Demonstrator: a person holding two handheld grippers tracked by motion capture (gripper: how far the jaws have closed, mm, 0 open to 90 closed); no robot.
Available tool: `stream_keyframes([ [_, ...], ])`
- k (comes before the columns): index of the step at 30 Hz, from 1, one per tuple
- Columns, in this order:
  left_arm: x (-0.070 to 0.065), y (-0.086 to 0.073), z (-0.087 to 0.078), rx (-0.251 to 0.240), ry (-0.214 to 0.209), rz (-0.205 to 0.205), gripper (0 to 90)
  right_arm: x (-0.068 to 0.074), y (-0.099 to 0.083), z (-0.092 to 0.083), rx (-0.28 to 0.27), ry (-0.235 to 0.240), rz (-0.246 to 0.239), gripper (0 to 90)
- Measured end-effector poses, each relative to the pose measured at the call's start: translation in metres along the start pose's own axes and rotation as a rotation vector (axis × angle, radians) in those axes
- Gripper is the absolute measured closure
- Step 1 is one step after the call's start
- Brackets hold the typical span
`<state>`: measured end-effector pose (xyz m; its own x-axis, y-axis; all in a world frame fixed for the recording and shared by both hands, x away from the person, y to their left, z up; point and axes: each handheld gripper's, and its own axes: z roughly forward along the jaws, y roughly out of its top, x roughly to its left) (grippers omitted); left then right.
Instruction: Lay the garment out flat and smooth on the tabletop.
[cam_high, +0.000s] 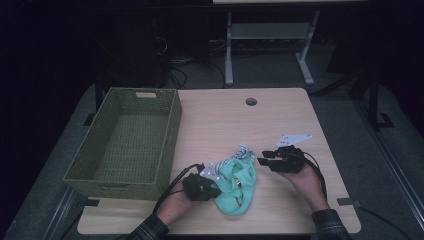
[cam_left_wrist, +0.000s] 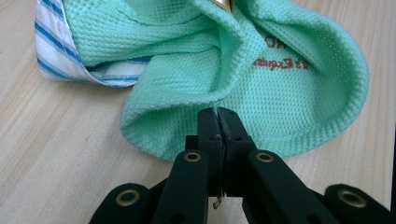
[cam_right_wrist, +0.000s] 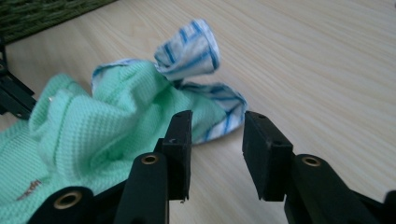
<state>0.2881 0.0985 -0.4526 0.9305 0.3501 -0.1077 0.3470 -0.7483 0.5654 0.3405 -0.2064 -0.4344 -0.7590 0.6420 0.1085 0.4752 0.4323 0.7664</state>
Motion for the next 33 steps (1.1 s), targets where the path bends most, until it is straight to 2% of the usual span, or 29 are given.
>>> stream_keyframes([
  [2, 0.0, 0.0, 0.0, -0.001, 0.001, -0.003, 89.1, 0.0, 0.002, 0.001, -0.005, 0.006, -0.006, 63.1],
  [4, -0.002, 0.001, 0.001, -0.001, 0.003, -0.011, 89.5, -0.001, 0.009, 0.006, 0.014, 0.019, -0.004, 64.4],
  [8, -0.003, 0.003, 0.001, 0.009, 0.01, -0.003, 89.7, -0.002, 0.015, 0.011, 0.021, 0.036, -0.007, 66.3],
  [10, -0.002, 0.004, 0.001, 0.019, 0.011, 0.003, 89.9, -0.003, 0.019, 0.017, 0.032, 0.05, -0.007, 68.4],
  [13, -0.002, 0.004, 0.002, 0.014, 0.009, -0.008, 89.9, -0.002, 0.021, 0.025, 0.044, 0.06, -0.011, 69.1],
  [17, 0.0, 0.004, 0.001, 0.024, -0.002, -0.006, 89.9, -0.005, 0.021, 0.033, 0.06, 0.06, -0.02, 69.0],
  [19, 0.0, 0.003, 0.001, 0.014, -0.006, -0.022, 89.9, -0.008, 0.021, 0.039, 0.065, 0.068, -0.001, 69.0],
  [20, 0.0, 0.004, 0.001, 0.023, -0.004, -0.011, 89.8, -0.01, 0.02, 0.046, 0.078, 0.073, 0.013, 69.0],
  [24, 0.0, 0.004, 0.001, 0.02, -0.004, -0.015, 89.8, -0.013, 0.019, 0.056, 0.091, 0.077, 0.012, 69.1],
  [26, -0.001, 0.004, 0.001, 0.02, -0.002, -0.014, 89.8, -0.012, 0.016, 0.064, 0.127, 0.078, 0.01, 71.4],
  [29, -0.001, 0.004, 0.002, 0.02, 0.001, -0.017, 89.8, -0.012, 0.014, 0.066, 0.14, 0.074, 0.013, 73.4],
  [30, -0.001, 0.004, 0.002, 0.021, 0.001, -0.017, 89.8, -0.012, 0.013, 0.066, 0.141, 0.073, 0.017, 74.4],
  [31, -0.001, 0.005, 0.002, 0.023, 0.0, -0.018, 89.9, -0.012, 0.012, 0.066, 0.134, 0.063, 0.0, 79.1],
  [33, -0.001, 0.005, 0.002, 0.023, 0.001, -0.019, 89.8, -0.011, 0.011, 0.066, 0.13, 0.055, 0.0, 81.0],
])
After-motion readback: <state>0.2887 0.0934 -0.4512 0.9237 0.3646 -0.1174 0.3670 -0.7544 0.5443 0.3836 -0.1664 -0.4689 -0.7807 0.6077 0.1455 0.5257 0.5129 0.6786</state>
